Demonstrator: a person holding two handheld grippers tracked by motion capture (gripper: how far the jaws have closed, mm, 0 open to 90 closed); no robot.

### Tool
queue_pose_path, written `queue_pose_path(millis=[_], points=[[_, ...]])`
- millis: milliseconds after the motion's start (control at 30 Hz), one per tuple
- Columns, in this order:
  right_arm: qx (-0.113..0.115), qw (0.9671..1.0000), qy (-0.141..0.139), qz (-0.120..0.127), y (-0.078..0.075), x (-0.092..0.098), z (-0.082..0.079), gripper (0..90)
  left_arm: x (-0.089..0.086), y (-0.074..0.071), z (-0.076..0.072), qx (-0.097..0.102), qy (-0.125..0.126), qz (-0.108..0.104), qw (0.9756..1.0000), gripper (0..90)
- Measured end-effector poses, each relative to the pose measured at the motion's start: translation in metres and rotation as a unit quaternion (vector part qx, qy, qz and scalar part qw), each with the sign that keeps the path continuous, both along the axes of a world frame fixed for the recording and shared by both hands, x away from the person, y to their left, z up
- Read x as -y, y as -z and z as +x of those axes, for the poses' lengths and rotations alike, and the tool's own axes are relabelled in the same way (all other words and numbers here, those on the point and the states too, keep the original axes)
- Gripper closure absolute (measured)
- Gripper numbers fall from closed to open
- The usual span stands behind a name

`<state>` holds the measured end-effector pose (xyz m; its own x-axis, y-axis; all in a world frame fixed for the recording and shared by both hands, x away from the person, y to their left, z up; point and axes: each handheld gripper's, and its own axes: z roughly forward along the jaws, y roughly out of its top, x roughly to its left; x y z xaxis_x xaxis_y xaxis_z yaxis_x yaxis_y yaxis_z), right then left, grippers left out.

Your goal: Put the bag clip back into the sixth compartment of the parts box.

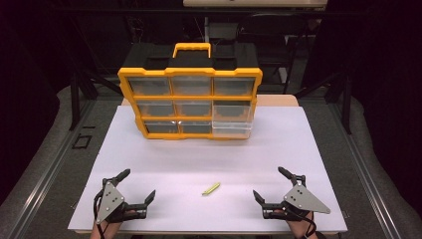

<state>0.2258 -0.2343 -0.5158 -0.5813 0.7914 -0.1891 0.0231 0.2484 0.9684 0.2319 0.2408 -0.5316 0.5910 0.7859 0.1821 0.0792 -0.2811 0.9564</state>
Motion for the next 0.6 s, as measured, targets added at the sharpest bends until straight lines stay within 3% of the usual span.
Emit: queue_pose_path(millis=[233,267,500,600], points=[[-0.005,0.9999,0.0,-0.01,0.0,-0.002,0.001,0.0,0.001,-0.002,0.0,-0.001,0.0,-0.005,1.0,0.1],[-0.005,0.9999,0.0,-0.011,0.001,-0.002,0.001,0.0,0.005,-0.002,0.001,-0.004,0.0,-0.012,0.9999,0.0],[-0.007,0.9999,0.001,-0.012,0.001,-0.002,0.002,0.0,0.016,-0.003,0.002,-0.002,0.015,-0.006,0.9999,0.0],[-0.015,0.9998,0.002,-0.01,0.001,-0.002,0.003,0.0,0.022,-0.002,0.003,-0.009,0.015,-0.015,0.9997,0.0]])
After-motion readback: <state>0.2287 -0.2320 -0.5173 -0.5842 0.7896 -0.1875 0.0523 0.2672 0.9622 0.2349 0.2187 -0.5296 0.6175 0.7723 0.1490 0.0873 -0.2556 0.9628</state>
